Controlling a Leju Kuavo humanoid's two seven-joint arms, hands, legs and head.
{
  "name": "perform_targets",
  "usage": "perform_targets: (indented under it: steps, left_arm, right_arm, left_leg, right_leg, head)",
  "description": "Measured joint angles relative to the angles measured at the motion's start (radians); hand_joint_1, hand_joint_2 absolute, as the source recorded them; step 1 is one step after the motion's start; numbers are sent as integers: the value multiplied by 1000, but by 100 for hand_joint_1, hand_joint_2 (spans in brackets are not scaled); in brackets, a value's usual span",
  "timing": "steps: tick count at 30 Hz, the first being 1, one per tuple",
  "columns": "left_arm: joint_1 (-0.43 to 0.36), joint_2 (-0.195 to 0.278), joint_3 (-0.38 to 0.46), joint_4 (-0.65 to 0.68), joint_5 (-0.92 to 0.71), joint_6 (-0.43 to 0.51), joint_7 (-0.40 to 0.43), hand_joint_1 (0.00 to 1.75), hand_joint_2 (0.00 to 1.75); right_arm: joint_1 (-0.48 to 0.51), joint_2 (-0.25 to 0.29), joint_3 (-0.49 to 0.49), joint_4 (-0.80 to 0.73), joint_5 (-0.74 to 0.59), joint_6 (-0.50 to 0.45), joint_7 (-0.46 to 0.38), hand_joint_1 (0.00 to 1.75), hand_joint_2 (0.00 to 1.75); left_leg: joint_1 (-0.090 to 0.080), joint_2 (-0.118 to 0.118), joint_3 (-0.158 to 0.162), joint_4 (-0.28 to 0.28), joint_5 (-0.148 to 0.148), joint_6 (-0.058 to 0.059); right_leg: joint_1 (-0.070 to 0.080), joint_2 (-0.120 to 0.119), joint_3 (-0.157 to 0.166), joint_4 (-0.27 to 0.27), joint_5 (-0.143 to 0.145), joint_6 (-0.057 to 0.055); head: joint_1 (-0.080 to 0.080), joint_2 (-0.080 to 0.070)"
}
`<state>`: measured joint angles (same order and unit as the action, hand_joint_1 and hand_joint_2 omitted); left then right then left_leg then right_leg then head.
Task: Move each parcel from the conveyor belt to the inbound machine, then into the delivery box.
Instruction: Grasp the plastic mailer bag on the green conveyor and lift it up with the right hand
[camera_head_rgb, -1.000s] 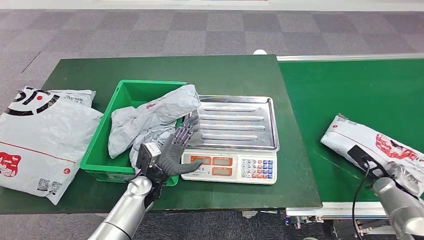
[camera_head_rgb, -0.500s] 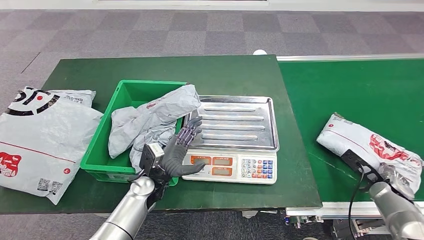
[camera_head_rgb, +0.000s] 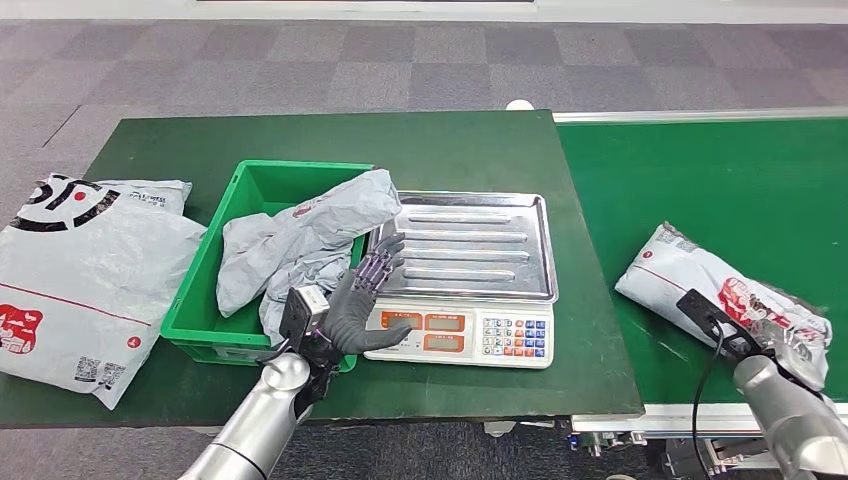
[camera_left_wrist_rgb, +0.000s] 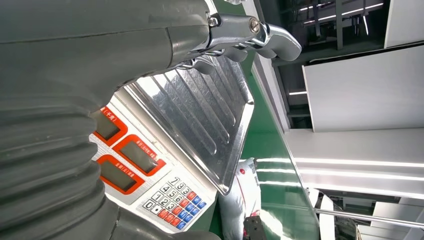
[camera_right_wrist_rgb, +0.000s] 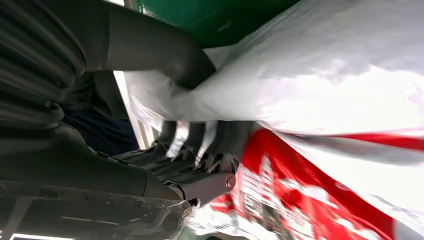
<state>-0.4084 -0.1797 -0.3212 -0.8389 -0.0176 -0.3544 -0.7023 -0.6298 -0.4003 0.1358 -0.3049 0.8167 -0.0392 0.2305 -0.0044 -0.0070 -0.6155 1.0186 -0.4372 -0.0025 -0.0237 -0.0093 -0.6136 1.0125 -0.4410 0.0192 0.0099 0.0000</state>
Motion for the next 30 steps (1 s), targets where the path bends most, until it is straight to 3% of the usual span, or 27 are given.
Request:
perform_targets:
  steps: [11, 20, 28, 30]
  left_arm:
    - [0, 0, 0, 0, 2, 1, 0, 0, 175]
    - [4, 0, 0, -7, 2, 9, 0, 0, 175]
    - [5, 0, 0, -11, 2, 10, 0, 0, 175]
    - [8, 0, 0, -16, 2, 11, 0, 0, 175]
  right_arm:
    - [-11, 14, -3, -6, -3, -38, -77, 175, 175]
    - [11, 50, -90, -96, -116, -307, -388, 175, 175]
    - [18, 64, -121, -124, -129, -331, -413, 175, 175]
    - [44, 91, -176, -201, -226, -461, -614, 175, 175]
  left_leg:
    - [0, 0, 0, 0, 0, 0]
    - [0, 0, -1, 0, 0, 0]
    - [0, -2, -1, 0, 0, 0]
    - [0, -2, -2, 0, 0, 0]
  right_leg:
    - [0, 0, 0, 0, 0, 0]
    - [0, 0, -1, 0, 0, 0]
    - [0, -1, -1, 0, 0, 0]
    - [0, -1, -1, 0, 0, 0]
  head:
    - [0, 0]
    - [0, 0]
    - [0, 0]
    - [0, 0]
